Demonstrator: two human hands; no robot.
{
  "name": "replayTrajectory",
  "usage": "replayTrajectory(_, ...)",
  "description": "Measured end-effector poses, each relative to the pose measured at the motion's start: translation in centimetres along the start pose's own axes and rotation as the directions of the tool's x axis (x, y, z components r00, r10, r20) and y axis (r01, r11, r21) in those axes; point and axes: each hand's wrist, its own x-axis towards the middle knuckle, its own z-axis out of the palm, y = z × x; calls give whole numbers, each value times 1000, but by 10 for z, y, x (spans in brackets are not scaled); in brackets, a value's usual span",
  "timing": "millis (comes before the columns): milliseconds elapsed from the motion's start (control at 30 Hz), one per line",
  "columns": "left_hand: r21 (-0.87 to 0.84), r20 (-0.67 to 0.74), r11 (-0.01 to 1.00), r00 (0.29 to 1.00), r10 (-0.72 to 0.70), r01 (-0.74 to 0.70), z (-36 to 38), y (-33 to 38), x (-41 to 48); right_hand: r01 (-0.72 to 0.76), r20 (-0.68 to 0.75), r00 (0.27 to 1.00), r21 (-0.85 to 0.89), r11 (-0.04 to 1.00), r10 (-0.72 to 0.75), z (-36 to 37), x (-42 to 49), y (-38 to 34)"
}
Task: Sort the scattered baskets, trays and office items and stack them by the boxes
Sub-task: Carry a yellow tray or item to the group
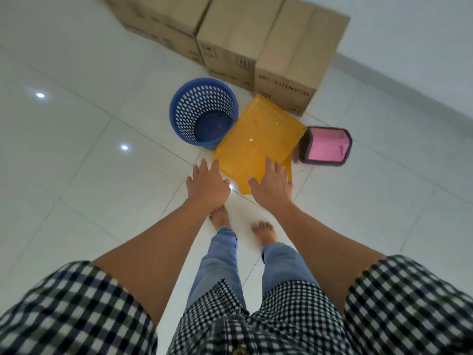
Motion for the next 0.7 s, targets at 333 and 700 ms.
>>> replayTrajectory(333, -317, -136, 900, 924, -357, 300, 11, -33, -119, 376, 112, 926, -160, 913, -361, -11, -63, -50)
replayTrajectory(700, -599, -125, 603, 682, -720, 527, 65, -119, -275, 729, 347, 683, -264, 632, -643, 54, -184, -97)
